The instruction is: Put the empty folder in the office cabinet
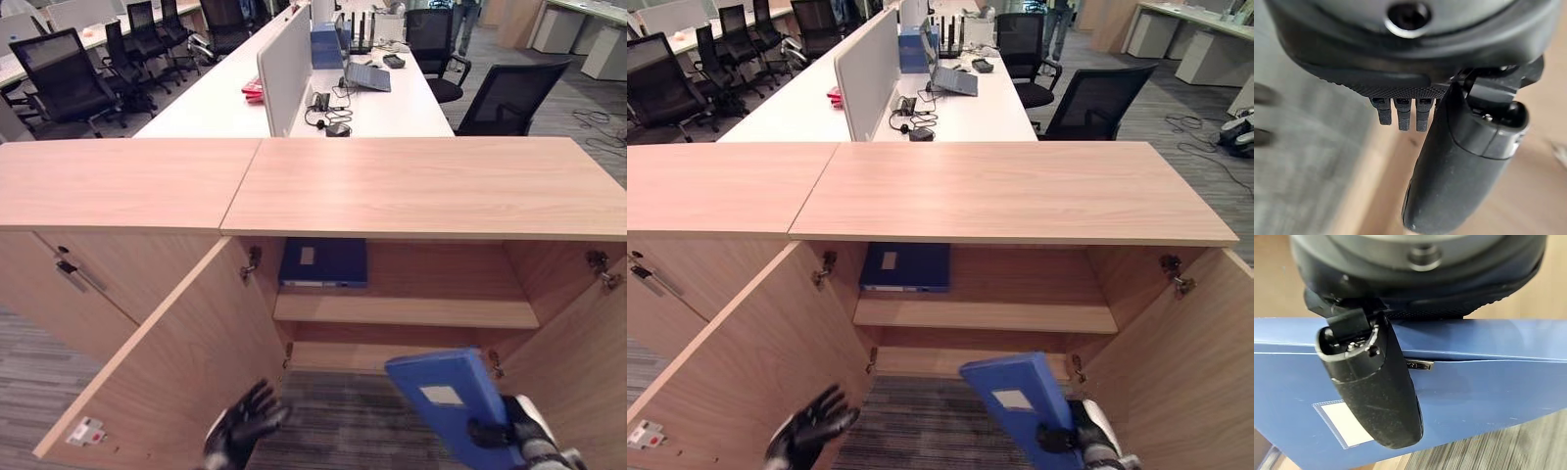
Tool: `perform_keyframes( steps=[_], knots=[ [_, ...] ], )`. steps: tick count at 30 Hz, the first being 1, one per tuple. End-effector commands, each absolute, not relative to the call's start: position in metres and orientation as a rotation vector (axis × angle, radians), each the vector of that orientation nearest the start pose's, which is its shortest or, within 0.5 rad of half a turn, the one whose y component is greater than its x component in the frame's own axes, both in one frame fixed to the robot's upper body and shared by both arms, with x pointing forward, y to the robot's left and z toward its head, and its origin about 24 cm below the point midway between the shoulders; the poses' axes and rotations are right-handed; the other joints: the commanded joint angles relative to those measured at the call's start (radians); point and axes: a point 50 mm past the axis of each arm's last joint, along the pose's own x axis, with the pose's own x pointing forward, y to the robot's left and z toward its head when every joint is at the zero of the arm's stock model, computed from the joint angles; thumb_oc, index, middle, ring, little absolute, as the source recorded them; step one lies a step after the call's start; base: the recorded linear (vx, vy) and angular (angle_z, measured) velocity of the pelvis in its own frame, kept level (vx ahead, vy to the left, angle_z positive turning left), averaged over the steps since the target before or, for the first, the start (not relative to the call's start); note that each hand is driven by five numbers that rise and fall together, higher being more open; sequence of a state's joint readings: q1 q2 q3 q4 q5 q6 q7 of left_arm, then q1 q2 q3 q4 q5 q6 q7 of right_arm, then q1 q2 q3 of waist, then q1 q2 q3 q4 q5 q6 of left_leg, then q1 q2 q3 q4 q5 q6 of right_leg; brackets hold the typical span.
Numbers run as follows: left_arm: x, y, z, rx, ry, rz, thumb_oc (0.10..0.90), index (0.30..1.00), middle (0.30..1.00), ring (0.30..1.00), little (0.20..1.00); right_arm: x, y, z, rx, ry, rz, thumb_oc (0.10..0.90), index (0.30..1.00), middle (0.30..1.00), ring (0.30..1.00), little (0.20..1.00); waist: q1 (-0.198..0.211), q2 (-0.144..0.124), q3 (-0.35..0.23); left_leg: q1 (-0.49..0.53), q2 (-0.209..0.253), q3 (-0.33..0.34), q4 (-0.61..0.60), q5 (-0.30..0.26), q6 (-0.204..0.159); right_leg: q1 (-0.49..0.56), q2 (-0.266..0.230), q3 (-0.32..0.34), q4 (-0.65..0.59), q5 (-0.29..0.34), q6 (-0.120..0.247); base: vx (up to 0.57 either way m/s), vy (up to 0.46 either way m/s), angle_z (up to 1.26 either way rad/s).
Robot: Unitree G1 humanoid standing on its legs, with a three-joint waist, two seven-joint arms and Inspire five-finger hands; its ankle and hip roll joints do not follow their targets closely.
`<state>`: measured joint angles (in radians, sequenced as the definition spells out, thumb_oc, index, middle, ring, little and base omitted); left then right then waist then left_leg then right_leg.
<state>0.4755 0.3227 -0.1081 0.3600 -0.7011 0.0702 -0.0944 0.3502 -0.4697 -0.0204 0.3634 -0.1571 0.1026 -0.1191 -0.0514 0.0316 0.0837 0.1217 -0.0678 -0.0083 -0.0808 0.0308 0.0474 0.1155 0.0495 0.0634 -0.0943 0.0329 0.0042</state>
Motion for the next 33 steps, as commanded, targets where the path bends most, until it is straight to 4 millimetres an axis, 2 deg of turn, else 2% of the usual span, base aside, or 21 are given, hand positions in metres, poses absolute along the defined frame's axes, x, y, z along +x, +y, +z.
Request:
perform_keyframes(
  steps=[1,3,4,6,7,8,9,10,11,14,16,19,27,28,30,31,32,33],
  knots=[
    [0.128,0.218,-0.081,-0.412,0.633,0.09,0.8,0.9,0.9,0.9,0.9,0.182,-0.295,-0.023,-0.78,0.453,-0.194,0.4,0.3,0.3,0.3,0.3,0.007,-0.034,-0.053,0.005,-0.019,-0.07,-0.006,-0.125,-0.016,0.01,-0.028,-0.07,0.007,-0.076,0.077,0.01,-0.003,0.1],
    [0.125,0.217,-0.086,-0.421,0.658,0.104,0.8,0.9,0.9,0.9,0.9,0.181,-0.297,-0.023,-0.787,0.463,-0.211,0.4,0.3,0.3,0.3,0.3,0.007,-0.034,-0.053,0.005,-0.019,-0.07,-0.006,-0.125,-0.016,0.011,-0.028,-0.071,0.007,-0.077,0.077,0.01,-0.004,0.09],
    [0.119,0.217,-0.096,-0.438,0.704,0.154,0.8,0.9,0.9,0.9,0.9,0.18,-0.3,-0.027,-0.733,0.481,-0.263,0.4,0.3,0.3,0.3,0.3,0.008,-0.034,-0.053,0.005,-0.019,-0.072,-0.006,-0.124,-0.016,0.01,-0.028,-0.074,0.007,-0.078,0.076,0.0,-0.007,0.06],
    [0.118,0.216,-0.1,-0.432,0.726,0.18,0.8,0.9,0.9,0.9,0.9,0.18,-0.294,-0.035,-0.578,0.494,-0.322,0.4,0.3,0.3,0.3,0.3,0.008,-0.034,-0.052,0.004,-0.019,-0.074,-0.006,-0.123,-0.017,0.009,-0.028,-0.074,0.007,-0.079,0.073,0.0,-0.01,0.06],
    [0.118,0.214,-0.103,-0.423,0.747,0.191,0.8,0.9,0.9,0.9,0.9,0.182,-0.286,-0.043,-0.358,0.49,-0.387,0.4,0.3,0.3,0.3,0.3,0.008,-0.036,-0.05,0.005,-0.018,-0.074,-0.006,-0.122,-0.018,0.01,-0.028,-0.074,0.007,-0.078,0.072,0.0,-0.018,0.06],
    [0.116,0.207,-0.111,-0.423,0.807,0.189,0.8,0.9,0.9,0.9,0.9,0.188,-0.26,-0.057,0.183,0.45,-0.451,0.4,0.3,0.3,0.3,0.3,0.01,-0.037,-0.047,0.007,-0.017,-0.071,-0.006,-0.12,-0.021,0.012,-0.027,-0.072,0.007,-0.075,0.07,-0.01,-0.016,0.05],
    [0.117,0.207,-0.111,-0.423,0.806,0.189,0.8,0.9,0.9,0.9,0.9,0.188,-0.26,-0.057,0.184,0.449,-0.451,0.4,0.3,0.3,0.3,0.3,0.01,-0.038,-0.048,0.004,-0.018,-0.071,-0.006,-0.118,-0.021,0.009,-0.027,-0.072,0.007,-0.073,0.07,0.0,-0.018,0.04],
    [0.114,0.2,-0.116,-0.436,0.85,0.169,0.8,0.9,0.9,0.9,0.9,0.19,-0.248,-0.061,0.43,0.42,-0.46,0.4,0.3,0.3,0.3,0.3,0.01,-0.038,-0.047,0.005,-0.018,-0.071,-0.006,-0.116,-0.023,0.008,-0.026,-0.071,0.007,-0.072,0.07,0.0,0.0,0.0],
    [0.114,0.196,-0.118,-0.443,0.872,0.157,0.8,0.9,0.9,0.9,0.9,0.194,-0.236,-0.061,0.566,0.39,-0.45,0.4,0.3,0.3,0.3,0.3,0.009,-0.038,-0.049,0.003,-0.017,-0.069,-0.006,-0.116,-0.025,0.007,-0.026,-0.071,0.007,-0.071,0.07,0.0,0.0,0.0],
    [0.11,0.187,-0.121,-0.516,0.904,0.16,0.8,0.9,0.9,0.9,0.9,0.202,-0.212,-0.059,0.932,0.317,-0.434,0.4,0.3,0.3,0.3,0.3,0.009,-0.032,-0.052,0.007,-0.016,-0.064,-0.006,-0.117,-0.03,0.008,-0.025,-0.069,0.007,-0.069,0.073,0.01,-0.005,-0.02],
    [0.104,0.183,-0.125,-0.547,0.939,0.174,0.8,0.9,0.9,0.9,0.9,0.207,-0.203,-0.056,1.085,0.261,-0.465,0.4,0.3,0.3,0.3,0.3,0.01,-0.029,-0.056,0.009,-0.016,-0.062,-0.006,-0.119,-0.032,0.008,-0.023,-0.068,0.007,-0.07,0.072,0.03,-0.014,0.02],
    [0.096,0.18,-0.133,-0.557,1.002,0.189,0.8,0.9,0.9,0.9,0.9,0.213,-0.201,-0.05,1.206,0.191,-0.519,0.4,0.3,0.3,0.3,0.3,0.01,-0.024,-0.062,0.01,-0.015,-0.06,-0.006,-0.119,-0.035,0.009,-0.022,-0.067,0.007,-0.07,0.072,0.01,-0.004,0.01],
    [0.074,0.191,-0.156,-0.538,1.146,0.338,0.8,0.9,0.9,0.9,0.9,0.213,-0.225,-0.045,1.236,0.099,-0.638,0.4,0.3,0.3,0.3,0.3,0.004,-0.021,-0.062,0.021,0.001,-0.058,-0.006,-0.13,-0.044,0.01,-0.01,-0.063,0.007,-0.078,0.061,0.03,-0.054,-0.01],
    [0.08,0.2,-0.157,-0.537,1.13,0.403,0.8,0.9,0.9,0.9,0.9,0.215,-0.238,-0.043,1.203,0.069,-0.66,0.4,0.3,0.3,0.3,0.3,0.001,-0.033,-0.018,-0.042,0.008,-0.03,0.112,-0.139,-0.06,-0.002,-0.009,-0.049,0.026,-0.086,0.047,-0.17,-0.101,-0.1],
    [0.09,0.203,-0.155,-0.555,1.091,0.432,0.8,0.9,0.9,0.9,0.9,0.217,-0.248,-0.038,1.184,0.036,-0.676,0.4,0.3,0.3,0.3,0.3,0.006,-0.051,0.029,-0.145,0.001,-0.006,0.289,-0.16,-0.088,-0.015,-0.023,-0.051,0.053,-0.089,0.037,-0.18,-0.105,-0.07],
    [0.091,0.203,-0.154,-0.564,1.082,0.442,0.8,0.9,0.9,0.9,0.9,0.217,-0.252,-0.037,1.181,0.024,-0.689,0.4,0.3,0.3,0.3,0.3,0.011,-0.05,0.039,-0.188,0.003,-0.002,0.361,-0.175,-0.085,-0.016,-0.022,-0.054,0.059,-0.095,0.03,-0.07,-0.052,0.04],
    [0.092,0.202,-0.155,-0.574,1.078,0.449,0.8,0.9,0.9,0.9,0.9,0.217,-0.256,-0.037,1.178,0.015,-0.703,0.4,0.3,0.3,0.3,0.3,0.015,-0.051,0.052,-0.222,-0.001,-0.004,0.41,-0.161,-0.077,-0.012,-0.025,-0.054,0.062,-0.101,0.025,-0.04,-0.019,0.06],
    [0.094,0.202,-0.155,-0.577,1.073,0.462,0.8,0.9,0.9,0.9,0.9,0.219,-0.261,-0.034,1.174,-0.008,-0.717,0.4,0.3,0.3,0.3,0.3,0.019,-0.05,0.063,-0.297,-0.019,-0.02,0.443,-0.15,-0.064,-0.018,-0.026,-0.056,0.071,-0.109,0.02,-0.01,-0.001,-0.12]
  ],
)
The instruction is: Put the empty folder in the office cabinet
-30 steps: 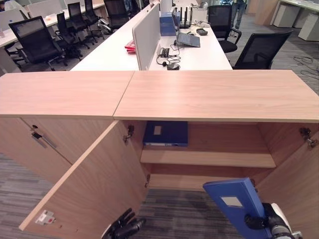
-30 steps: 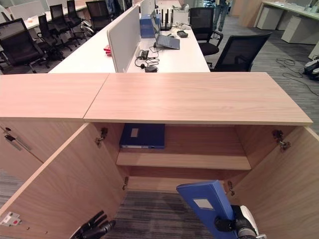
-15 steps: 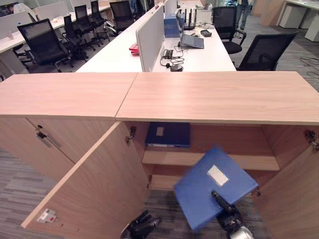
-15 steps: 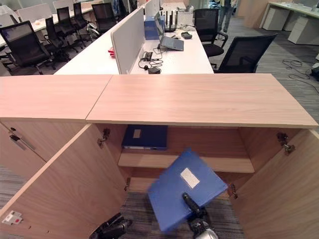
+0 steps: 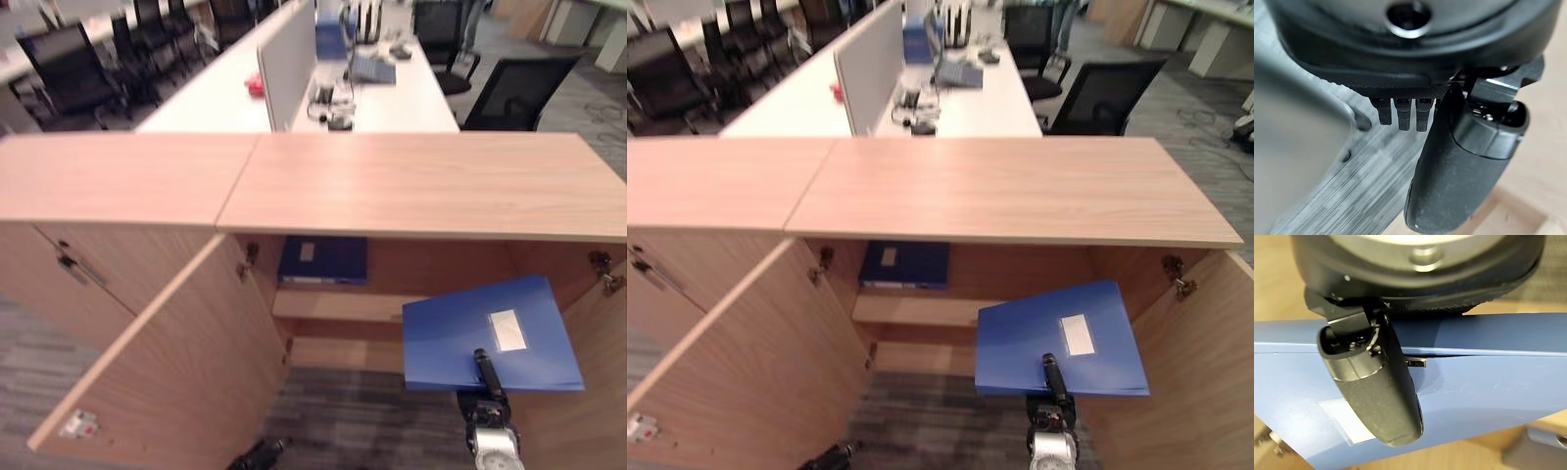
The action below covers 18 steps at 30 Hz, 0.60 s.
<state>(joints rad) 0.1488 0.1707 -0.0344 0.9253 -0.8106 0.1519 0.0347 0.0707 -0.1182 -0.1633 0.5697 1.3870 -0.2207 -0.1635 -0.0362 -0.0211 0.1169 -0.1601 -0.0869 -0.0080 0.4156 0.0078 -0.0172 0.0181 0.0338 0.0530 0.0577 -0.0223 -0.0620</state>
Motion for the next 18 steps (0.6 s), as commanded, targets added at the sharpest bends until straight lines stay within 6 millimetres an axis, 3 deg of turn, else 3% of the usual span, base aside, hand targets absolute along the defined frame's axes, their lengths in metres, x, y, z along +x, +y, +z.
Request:
perform_keyframes(
  steps=[1,2,3,6,8,13,16,18],
  knots=[
    [0.095,0.202,-0.154,-0.575,1.071,0.461,0.8,0.9,0.9,0.9,0.9,0.22,-0.263,-0.033,1.169,-0.016,-0.72,0.4,0.3,0.3,0.3,0.3,0.011,0.003,0.032,-0.042,-0.013,-0.031,-0.071,-0.116,0.007,0.081,-0.008,-0.041,-0.08,-0.056,0.086,0.05,0.031,-0.17],
    [0.094,0.202,-0.155,-0.573,1.075,0.461,0.8,0.9,0.9,0.9,0.9,0.221,-0.266,-0.031,1.166,-0.028,-0.724,0.4,0.3,0.3,0.3,0.3,0.015,0.008,0.03,-0.058,-0.026,-0.044,-0.101,-0.097,0.012,0.08,-0.003,-0.035,-0.079,-0.058,0.085,0.14,0.083,-0.12],
    [0.091,0.204,-0.156,-0.575,1.082,0.472,0.8,0.9,0.9,0.9,0.9,0.223,-0.27,-0.028,1.146,-0.041,-0.724,0.4,0.3,0.3,0.3,0.3,0.032,0.02,0.035,-0.106,-0.061,-0.078,-0.172,-0.025,0.007,0.091,0.015,-0.013,-0.083,-0.066,0.081,0.12,0.078,-0.05],
    [0.09,0.203,-0.156,-0.574,1.086,0.476,0.8,0.9,0.9,0.9,0.9,0.223,-0.274,-0.025,1.155,-0.074,-0.75,0.4,0.3,0.3,0.3,0.3,0.043,0.033,0.037,-0.128,-0.057,-0.068,-0.254,0.031,-0.003,0.107,0.032,0.012,-0.091,-0.079,0.076,0.17,0.088,-0.17],
    [0.08,0.207,-0.159,-0.565,1.108,0.505,0.8,0.9,0.9,0.9,0.9,0.219,-0.275,-0.029,1.176,-0.082,-0.779,0.4,0.3,0.3,0.3,0.3,0.048,0.042,0.013,-0.063,-0.028,-0.057,-0.351,0.052,0.016,0.126,0.042,0.027,-0.101,-0.093,0.075,0.22,0.118,-0.37],
    [0.058,0.214,-0.166,-0.459,1.207,0.525,0.8,0.9,0.9,0.9,0.9,0.21,-0.281,-0.034,1.175,-0.092,-0.84,0.4,0.3,0.3,0.3,0.3,0.04,0.043,-0.033,-0.003,-0.028,-0.032,-0.42,0.049,0.039,0.13,0.007,0.062,-0.112,-0.114,0.099,0.24,0.19,-0.53],
    [0.046,0.219,-0.169,-0.413,1.261,0.559,0.8,0.9,0.9,0.9,0.9,0.208,-0.28,-0.037,1.191,-0.093,-0.865,0.4,0.3,0.3,0.3,0.3,0.041,0.047,-0.039,-0.007,-0.034,-0.013,-0.407,0.024,0.054,0.116,-0.015,0.076,-0.086,-0.135,0.119,0.13,0.161,-0.42],
    [0.028,0.224,-0.172,-0.37,1.328,0.589,0.8,0.9,0.9,0.9,0.9,0.21,-0.278,-0.038,1.188,-0.085,-0.846,0.4,0.3,0.3,0.3,0.3,0.047,0.056,-0.041,-0.007,-0.038,0.01,-0.389,-0.008,0.07,0.092,-0.04,0.075,-0.026,-0.152,0.142,0.12,0.16,-0.42]
  ],
)
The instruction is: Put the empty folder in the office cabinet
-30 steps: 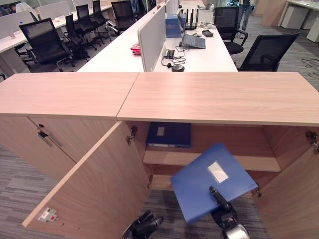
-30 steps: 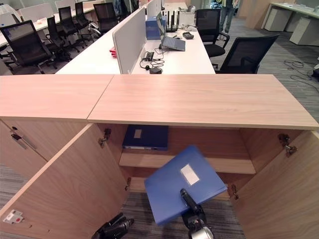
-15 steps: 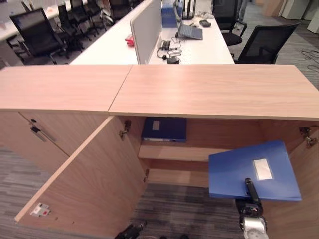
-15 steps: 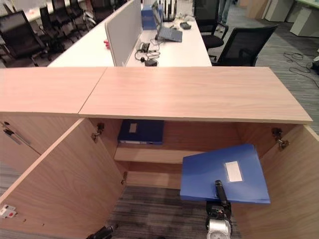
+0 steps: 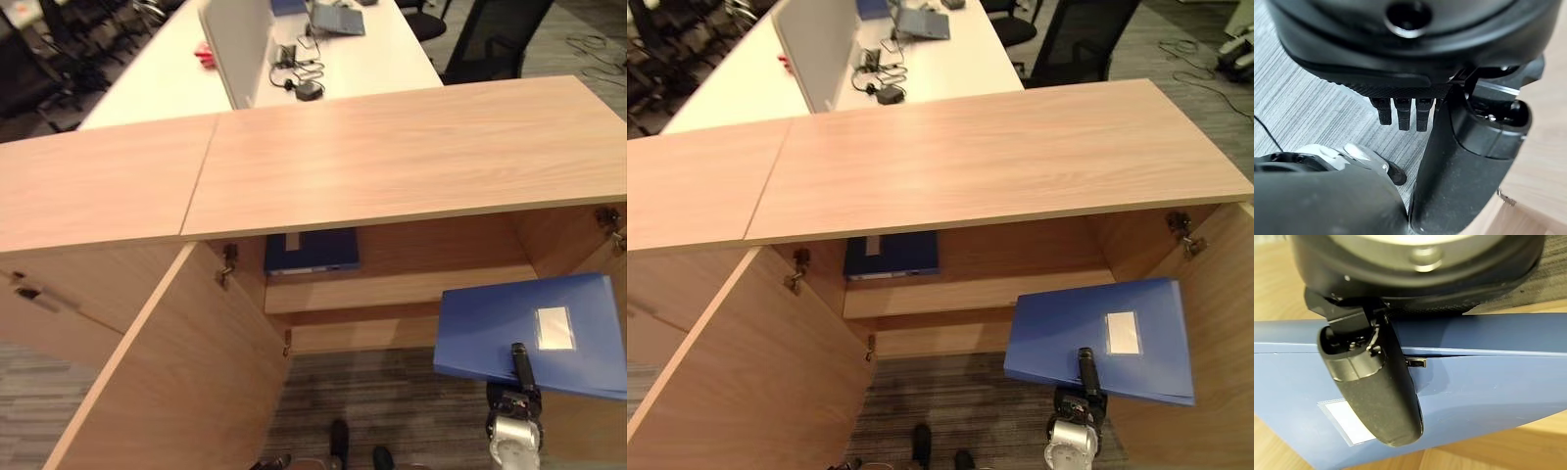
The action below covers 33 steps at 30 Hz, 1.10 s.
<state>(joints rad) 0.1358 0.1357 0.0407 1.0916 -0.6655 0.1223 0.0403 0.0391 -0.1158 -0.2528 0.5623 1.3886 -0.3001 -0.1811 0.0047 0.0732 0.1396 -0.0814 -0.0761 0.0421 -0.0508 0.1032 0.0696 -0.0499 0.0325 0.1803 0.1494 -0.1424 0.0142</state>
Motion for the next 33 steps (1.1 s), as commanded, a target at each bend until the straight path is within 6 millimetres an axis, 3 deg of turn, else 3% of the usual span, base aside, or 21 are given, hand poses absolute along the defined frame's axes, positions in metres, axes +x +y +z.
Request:
perform_keyframes(
  steps=[1,2,4,5,6,11,13,16,24,29,30,32,33],
  knots=[
    [0.021,0.225,-0.172,-0.36,1.347,0.597,0.8,0.9,0.9,0.9,0.9,0.212,-0.277,-0.037,1.175,-0.079,-0.817,0.4,0.3,0.3,0.3,0.3,0.01,-0.034,-0.061,-0.083,-0.047,-0.026,0.083,-0.114,-0.012,0.137,-0.047,-0.056,-0.072,-0.034,0.075,0.11,0.229,-0.49],
    [0.008,0.229,-0.173,-0.325,1.396,0.614,0.8,0.9,0.9,0.9,0.9,0.22,-0.271,-0.035,1.149,-0.056,-0.748,0.4,0.3,0.3,0.3,0.3,0.016,-0.024,-0.044,-0.064,-0.037,0.009,0.087,-0.135,-0.004,0.069,-0.067,-0.083,0.034,-0.033,0.106,0.02,0.202,-0.38],
    [0.005,0.231,-0.173,-0.308,1.407,0.607,0.8,0.9,0.9,0.9,0.9,0.225,-0.266,-0.034,1.142,-0.041,-0.706,0.4,0.3,0.3,0.3,0.3,0.023,-0.012,-0.029,-0.057,-0.022,0.029,0.084,-0.137,-0.005,0.011,-0.077,-0.115,0.097,-0.018,0.119,-0.04,0.128,-1.01],
    [0.0,0.233,-0.173,-0.285,1.422,0.605,0.8,0.9,0.9,0.9,0.9,0.233,-0.256,-0.031,1.13,-0.024,-0.633,0.4,0.3,0.3,0.3,0.3,0.028,0.0,-0.003,-0.037,-0.007,0.063,0.08,-0.147,-0.009,-0.043,-0.127,-0.21,0.128,0.012,0.132,-0.07,0.075,-1.23],
    [0.001,0.235,-0.172,-0.276,1.42,0.591,0.8,0.9,0.9,0.9,0.9,0.238,-0.25,-0.025,1.13,-0.032,-0.569,0.4,0.3,0.3,0.3,0.3,0.026,0.003,0.018,-0.028,-0.003,0.072,0.083,-0.154,-0.008,-0.067,-0.146,-0.253,0.098,0.042,0.128,-0.06,0.077,-0.78],
    [0.017,0.235,-0.171,-0.244,1.37,0.531,0.8,0.9,0.9,0.9,0.9,0.251,-0.248,-0.007,1.107,-0.085,-0.469,0.4,0.3,0.3,0.3,0.3,0.004,0.014,0.075,-0.012,-0.012,0.054,0.095,-0.169,-0.005,-0.162,-0.142,-0.239,0.027,0.117,0.127,-0.02,0.003,-0.19],
    [0.033,0.237,-0.17,-0.213,1.323,0.49,0.8,0.9,0.9,0.9,0.9,0.257,-0.247,0.001,1.078,-0.099,-0.429,0.4,0.3,0.3,0.3,0.3,-0.013,0.004,0.115,-0.006,-0.029,0.034,0.114,-0.18,-0.005,-0.21,-0.148,-0.22,-0.03,0.173,0.132,0.02,-0.043,0.1],
    [0.041,0.237,-0.169,-0.2,1.292,0.473,0.8,0.9,0.9,0.9,0.9,0.258,-0.247,0.008,1.064,-0.12,-0.402,0.4,0.3,0.3,0.3,0.3,-0.008,-0.014,0.116,-0.017,-0.055,0.017,0.133,-0.193,-0.007,-0.173,-0.168,-0.234,-0.094,0.214,0.128,0.05,-0.051,0.25],
    [0.049,0.234,-0.167,-0.167,1.266,0.429,0.8,0.9,0.9,0.9,0.9,0.274,-0.243,0.028,1.055,-0.166,-0.33,0.4,0.3,0.3,0.3,0.3,0.01,-0.021,0.146,-0.131,-0.035,-0.04,0.137,-0.151,-0.031,-0.22,-0.153,-0.255,-0.096,0.217,0.106,-0.06,-0.12,0.37],
    [0.052,0.237,-0.166,-0.121,1.264,0.412,0.8,0.9,0.9,0.9,0.9,0.3,-0.235,0.071,1.056,-0.291,-0.23,0.4,0.3,0.3,0.3,0.3,0.029,-0.022,0.195,-0.195,-0.021,-0.069,0.144,-0.131,-0.048,-0.269,-0.145,-0.27,-0.08,0.205,0.094,-0.04,-0.089,0.13],
    [0.052,0.237,-0.166,-0.121,1.263,0.412,0.8,0.9,0.9,0.9,0.9,0.3,-0.234,0.071,1.056,-0.291,-0.229,0.4,0.3,0.3,0.3,0.3,0.028,-0.022,0.193,-0.199,-0.022,-0.069,0.143,-0.127,-0.048,-0.273,-0.146,-0.27,-0.081,0.208,0.094,-0.03,-0.116,0.24],
    [0.062,0.238,-0.163,-0.097,1.219,0.394,0.8,0.9,0.9,0.9,0.9,0.323,-0.23,0.116,1.027,-0.402,-0.17,0.4,0.3,0.3,0.3,0.3,0.052,-0.02,0.232,-0.25,-0.013,-0.091,0.14,-0.106,-0.062,-0.315,-0.139,-0.285,-0.077,0.203,0.085,-0.03,-0.17,0.29],
    [0.063,0.237,-0.163,-0.128,1.207,0.407,0.8,0.9,0.9,0.9,0.9,0.328,-0.23,0.127,1.012,-0.427,-0.159,0.4,0.3,0.3,0.3,0.3,0.059,-0.02,0.239,-0.26,-0.012,-0.096,0.138,-0.101,-0.065,-0.323,-0.137,-0.288,-0.076,0.201,0.081,-0.02,-0.157,0.2]
  ],
)
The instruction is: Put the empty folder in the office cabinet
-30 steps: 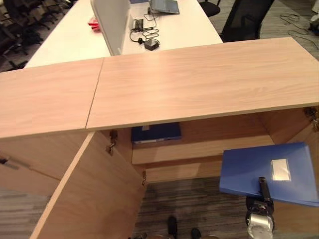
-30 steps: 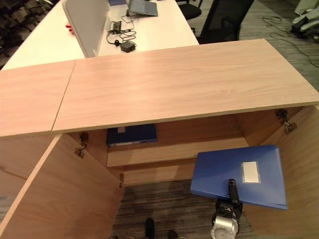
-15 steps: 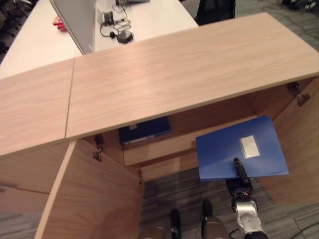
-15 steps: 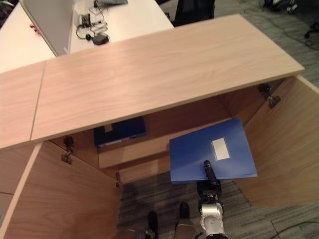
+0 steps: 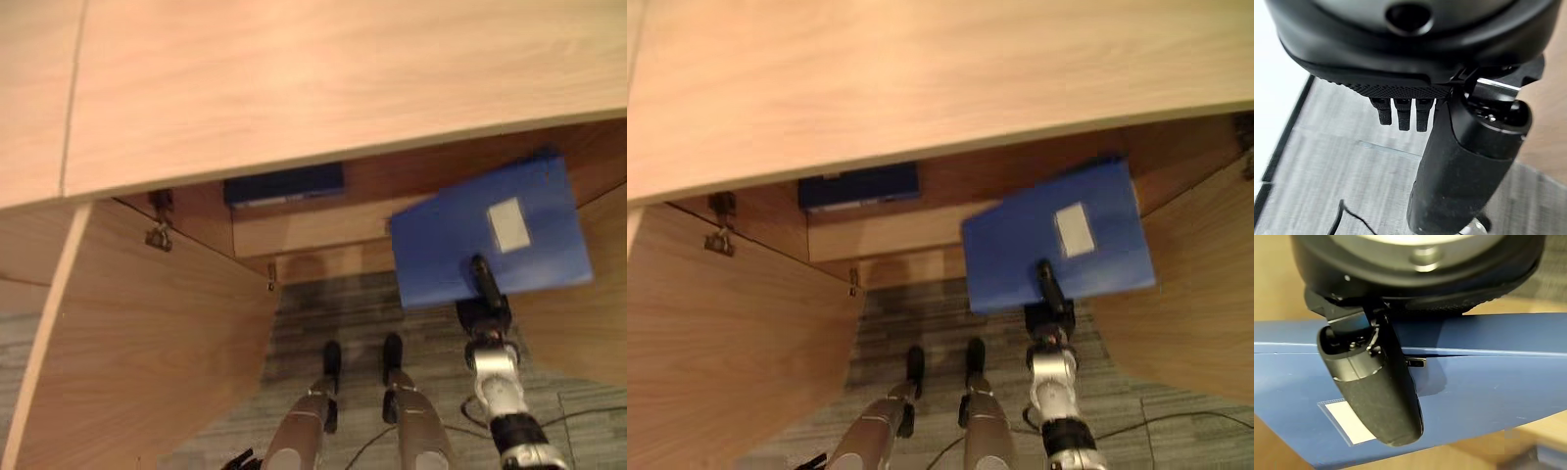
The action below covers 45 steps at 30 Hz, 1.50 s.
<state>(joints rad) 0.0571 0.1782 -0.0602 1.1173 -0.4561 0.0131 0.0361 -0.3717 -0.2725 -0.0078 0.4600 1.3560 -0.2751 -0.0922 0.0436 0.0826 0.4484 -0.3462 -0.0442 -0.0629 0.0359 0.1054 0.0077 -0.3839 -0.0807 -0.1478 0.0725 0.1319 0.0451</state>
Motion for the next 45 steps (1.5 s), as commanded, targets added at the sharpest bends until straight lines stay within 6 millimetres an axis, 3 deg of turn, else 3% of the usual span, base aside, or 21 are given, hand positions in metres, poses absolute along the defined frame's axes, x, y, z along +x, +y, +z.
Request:
perform_keyframes(
  steps=[1,8,11,15,21,25,28,31,32,37,45],
  knots=[
    [0.064,0.237,-0.162,-0.202,1.189,0.454,0.8,0.9,0.9,0.9,0.9,0.332,-0.229,0.138,0.995,-0.447,-0.146,0.4,0.3,0.3,0.3,0.3,0.027,-0.029,-0.061,-0.004,-0.042,0.005,0.049,-0.097,-0.006,0.005,-0.023,0.032,0.001,-0.075,0.049,0.0,-0.118,0.09],
    [0.079,0.235,-0.157,-0.284,1.112,0.502,0.8,0.9,0.9,0.9,0.9,0.338,-0.22,0.198,1.034,-0.651,-0.072,0.4,0.3,0.3,0.3,0.3,0.055,-0.027,-0.014,-0.042,-0.033,-0.016,0.036,-0.079,-0.018,-0.032,-0.012,0.011,0.008,-0.086,0.041,0.02,-0.076,0.19],
    [0.083,0.235,-0.156,-0.276,1.095,0.492,0.8,0.9,0.9,0.9,0.9,0.335,-0.221,0.21,1.056,-0.712,-0.061,0.4,0.3,0.3,0.3,0.3,0.057,-0.027,-0.006,-0.048,-0.031,-0.022,0.027,-0.073,-0.021,-0.038,-0.01,0.005,0.005,-0.087,0.041,0.02,-0.055,0.11],
    [0.097,0.241,-0.147,-0.258,1.03,0.474,0.8,0.9,0.9,0.9,0.9,0.344,-0.237,0.268,0.951,-0.814,-0.116,0.4,0.3,0.3,0.3,0.3,0.077,-0.017,0.022,-0.074,-0.034,-0.031,-0.004,-0.051,-0.032,-0.077,-0.006,-0.006,0.008,-0.087,0.04,-0.02,-0.059,0.02],
    [0.11,0.251,-0.136,-0.202,0.976,0.425,0.8,0.9,0.9,0.9,0.9,0.37,-0.263,0.326,0.848,-0.754,-0.269,0.4,0.3,0.3,0.3,0.3,0.101,-0.002,0.053,-0.094,-0.034,-0.029,-0.03,-0.029,-0.042,-0.103,-0.001,-0.008,-0.003,-0.077,0.04,-0.03,-0.036,0.02],
    [0.114,0.251,-0.134,-0.174,0.969,0.395,0.8,0.9,0.9,0.9,0.9,0.372,-0.275,0.339,0.839,-0.736,-0.333,0.4,0.3,0.3,0.3,0.3,0.107,0.02,0.072,-0.119,-0.036,-0.031,-0.033,-0.02,-0.044,-0.13,0.002,-0.008,0.003,-0.08,0.038,-0.03,-0.015,-0.04],
    [0.12,0.254,-0.133,-0.148,0.968,0.387,0.8,0.9,0.9,0.9,0.9,0.376,-0.277,0.337,0.83,-0.7,-0.356,0.4,0.3,0.3,0.3,0.3,0.111,0.031,0.072,-0.17,-0.041,-0.027,0.004,-0.03,-0.041,-0.177,-0.001,-0.01,0.033,-0.088,0.034,-0.05,-0.014,-0.02],
    [0.125,0.257,-0.13,-0.138,0.953,0.39,0.8,0.9,0.9,0.9,0.9,0.375,-0.271,0.346,0.796,-0.718,-0.327,0.4,0.3,0.3,0.3,0.3,0.108,0.034,0.072,-0.264,-0.053,-0.014,0.116,-0.067,-0.042,-0.249,-0.017,-0.012,0.113,-0.117,0.029,-0.05,-0.012,0.12],
    [0.126,0.258,-0.13,-0.137,0.948,0.401,0.8,0.9,0.9,0.9,0.9,0.373,-0.27,0.35,0.782,-0.735,-0.316,0.4,0.3,0.3,0.3,0.3,0.105,0.036,0.072,-0.304,-0.062,-0.016,0.192,-0.121,-0.047,-0.283,-0.023,-0.004,0.191,-0.17,0.027,0.04,-0.012,0.27],
    [0.121,0.255,-0.133,-0.144,0.971,0.406,0.8,0.9,0.9,0.9,0.9,0.367,-0.276,0.353,0.791,-0.777,-0.321,0.4,0.3,0.3,0.3,0.3,0.097,0.05,0.072,-0.467,-0.062,-0.006,0.444,-0.218,-0.036,-0.438,-0.06,-0.003,0.47,-0.273,0.012,-0.02,0.016,0.18],
    [0.121,0.252,-0.131,-0.138,0.968,0.384,0.8,0.9,0.9,0.9,0.9,0.363,-0.282,0.353,0.781,-0.79,-0.333,0.4,0.3,0.3,0.3,0.3,0.094,0.052,0.072,-0.52,-0.067,-0.003,0.535,-0.261,-0.032,-0.491,-0.076,0.006,0.576,-0.317,0.004,0.0,0.001,0.02]
  ],
)
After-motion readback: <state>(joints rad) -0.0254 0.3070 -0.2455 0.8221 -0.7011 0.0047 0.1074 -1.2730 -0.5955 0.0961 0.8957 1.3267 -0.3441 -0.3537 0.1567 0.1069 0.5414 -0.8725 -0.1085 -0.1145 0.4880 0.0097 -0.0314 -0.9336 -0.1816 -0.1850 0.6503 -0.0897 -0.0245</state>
